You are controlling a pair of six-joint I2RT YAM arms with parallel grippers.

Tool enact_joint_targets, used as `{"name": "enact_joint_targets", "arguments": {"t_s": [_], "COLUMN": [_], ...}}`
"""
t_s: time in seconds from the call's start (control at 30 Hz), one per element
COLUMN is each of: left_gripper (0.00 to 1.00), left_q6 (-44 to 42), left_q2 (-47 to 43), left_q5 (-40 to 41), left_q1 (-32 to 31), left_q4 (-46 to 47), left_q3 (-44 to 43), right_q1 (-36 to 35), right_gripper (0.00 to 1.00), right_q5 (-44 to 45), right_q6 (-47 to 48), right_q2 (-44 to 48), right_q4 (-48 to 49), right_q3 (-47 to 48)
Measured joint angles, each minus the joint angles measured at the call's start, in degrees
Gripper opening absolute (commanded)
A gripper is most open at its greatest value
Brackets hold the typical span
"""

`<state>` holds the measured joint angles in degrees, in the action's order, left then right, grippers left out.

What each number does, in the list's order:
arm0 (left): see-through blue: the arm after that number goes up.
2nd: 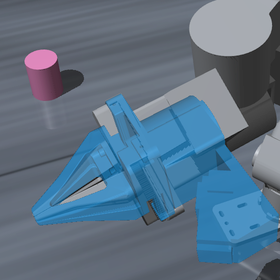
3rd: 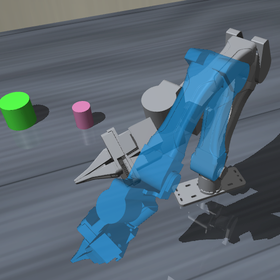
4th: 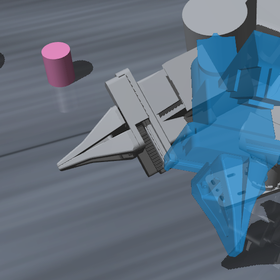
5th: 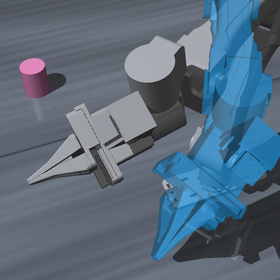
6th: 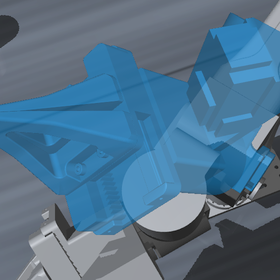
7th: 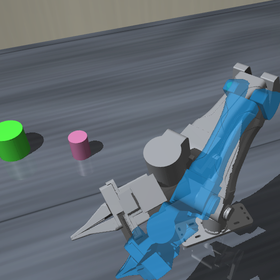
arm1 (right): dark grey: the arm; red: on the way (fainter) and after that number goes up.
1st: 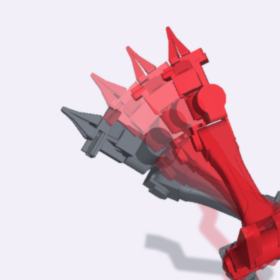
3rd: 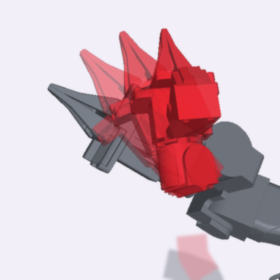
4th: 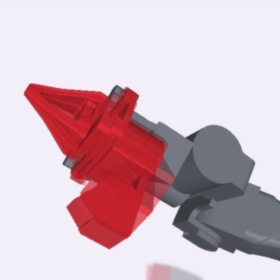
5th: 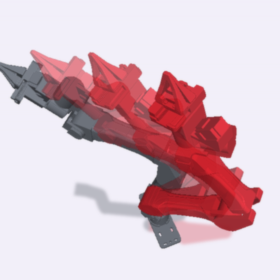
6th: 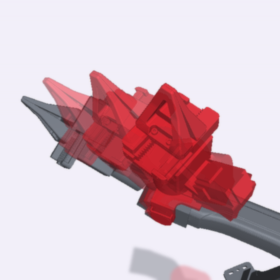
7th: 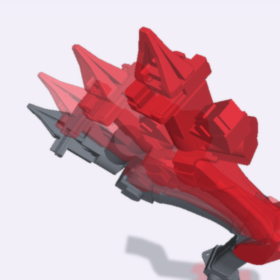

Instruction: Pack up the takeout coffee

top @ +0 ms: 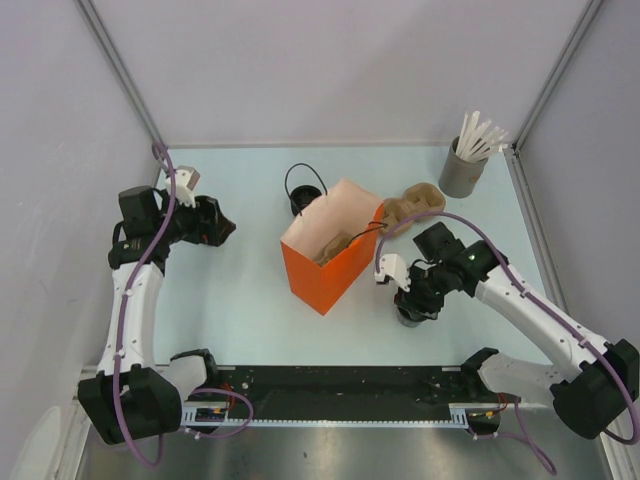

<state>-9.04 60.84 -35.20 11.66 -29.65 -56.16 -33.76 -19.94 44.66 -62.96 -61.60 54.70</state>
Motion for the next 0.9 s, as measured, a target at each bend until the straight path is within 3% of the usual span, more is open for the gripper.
{"name": "enact_joint_targets", "arguments": {"t_s": [0.5,0.6,0.73,0.9], "left_gripper": [1.0,1.0,1.0,1.0], "left_q6": [0.0,0.0,0.0,0.0], "left_q2": [0.0,0.0,0.0,0.0], "left_q5": [0.0,0.0,0.0,0.0], "left_q1": [0.0,0.0,0.0,0.0], "left_q4": [0.0,0.0,0.0,0.0], "left_q3": [0.0,0.0,0.0,0.0], "right_q1": [-2.4,-3.0,-3.8,-4.8], "right_gripper": [0.39,0.32,0.13,0.01], "right_q5": [2.5,3.3,4.0,4.9], "right_q6": [-0.7,-1.1,-1.6,-2.2], "right_q2": [-0.7,-0.8,-1.0,-1.2], "right_q4": [2.2,2.4,2.2,2.2], "right_q3": [-1.7,-1.7,-1.8,-2.2]}}
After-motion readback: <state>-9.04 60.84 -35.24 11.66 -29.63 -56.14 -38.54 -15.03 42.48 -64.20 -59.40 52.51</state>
